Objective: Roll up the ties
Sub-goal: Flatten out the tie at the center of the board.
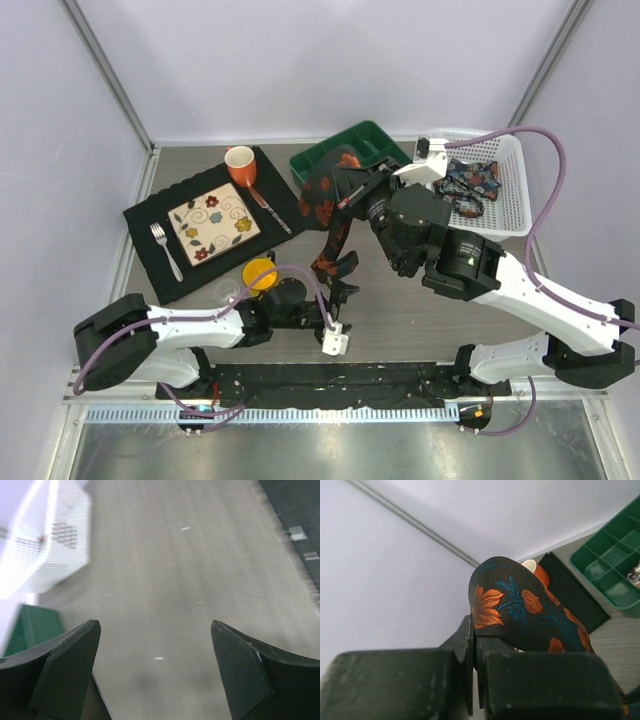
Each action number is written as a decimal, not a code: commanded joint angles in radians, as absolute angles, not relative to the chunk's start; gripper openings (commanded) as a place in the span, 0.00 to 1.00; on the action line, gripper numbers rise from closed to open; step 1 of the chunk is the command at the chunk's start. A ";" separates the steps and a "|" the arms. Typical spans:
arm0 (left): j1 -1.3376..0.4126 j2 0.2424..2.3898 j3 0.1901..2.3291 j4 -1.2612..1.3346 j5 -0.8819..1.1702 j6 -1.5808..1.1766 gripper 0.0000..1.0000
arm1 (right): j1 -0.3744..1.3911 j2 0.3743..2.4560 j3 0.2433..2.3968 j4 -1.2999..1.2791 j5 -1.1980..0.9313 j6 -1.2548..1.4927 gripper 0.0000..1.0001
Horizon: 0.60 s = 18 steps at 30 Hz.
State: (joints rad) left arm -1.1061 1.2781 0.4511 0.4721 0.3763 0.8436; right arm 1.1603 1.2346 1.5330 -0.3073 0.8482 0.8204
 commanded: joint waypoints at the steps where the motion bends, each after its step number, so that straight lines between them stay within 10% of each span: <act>1: -1.127 1.322 0.535 0.687 0.215 1.032 0.96 | 1.193 1.230 1.615 -0.298 1.029 0.776 0.01; 12: -1.152 1.476 0.673 0.594 -0.070 1.169 0.96 | 1.218 1.249 1.655 -0.336 1.062 0.761 0.01; 18: -1.152 1.502 0.721 0.569 -0.094 1.123 0.68 | 1.220 1.223 1.631 -0.334 1.085 0.762 0.01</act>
